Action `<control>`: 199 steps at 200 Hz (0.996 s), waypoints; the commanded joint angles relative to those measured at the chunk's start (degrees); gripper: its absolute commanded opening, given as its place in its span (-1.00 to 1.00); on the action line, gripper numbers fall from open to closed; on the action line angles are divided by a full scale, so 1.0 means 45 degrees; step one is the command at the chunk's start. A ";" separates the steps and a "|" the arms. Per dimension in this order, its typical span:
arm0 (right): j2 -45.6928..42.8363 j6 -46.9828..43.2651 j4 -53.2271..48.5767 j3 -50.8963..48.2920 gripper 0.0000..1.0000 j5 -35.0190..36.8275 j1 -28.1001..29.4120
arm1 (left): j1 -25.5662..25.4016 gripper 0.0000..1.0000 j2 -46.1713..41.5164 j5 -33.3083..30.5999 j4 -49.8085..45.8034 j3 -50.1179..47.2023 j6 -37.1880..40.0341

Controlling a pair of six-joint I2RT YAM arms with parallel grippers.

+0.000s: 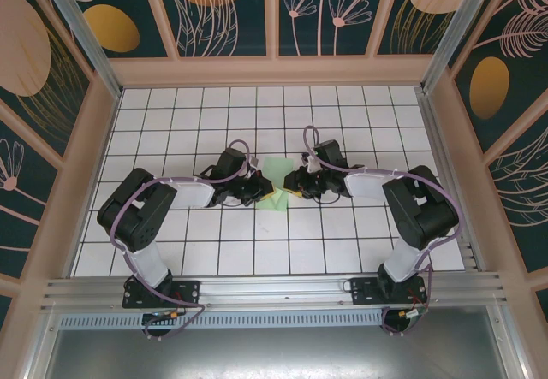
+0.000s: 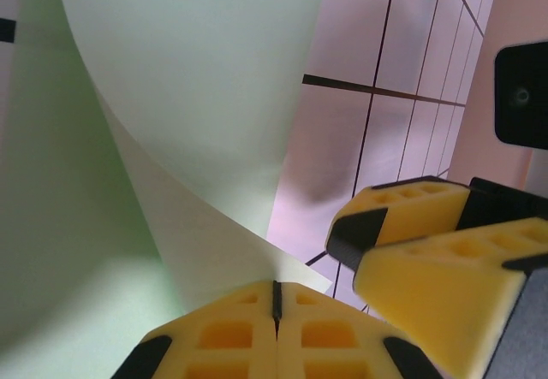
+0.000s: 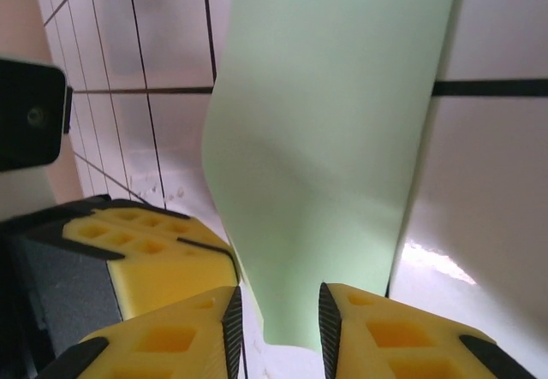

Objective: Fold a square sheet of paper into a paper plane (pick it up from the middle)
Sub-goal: Fold the triangle a second time at the center of the table.

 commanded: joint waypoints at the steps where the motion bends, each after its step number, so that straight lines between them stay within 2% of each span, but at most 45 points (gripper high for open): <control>1: -0.0080 0.0134 0.0973 -0.0078 -0.33 -0.0566 0.0145 | 0.0064 -0.88 0.0111 -0.0161 -0.0018 0.0025 0.0201; 106: 0.0848 0.0057 0.1029 0.0152 -0.42 -0.0631 0.0282 | 0.0061 -0.92 0.0044 -0.0145 -0.0062 0.0074 0.0203; 166: 0.0874 -0.0077 0.0965 0.0066 -0.26 -0.0332 0.0282 | 0.0061 -0.92 0.0102 -0.0176 -0.0076 0.0092 0.0204; 199: 0.1031 0.0127 0.1485 0.0011 -0.47 -0.0875 0.0516 | 0.0065 -0.93 0.0100 -0.0182 -0.0082 0.0089 0.0190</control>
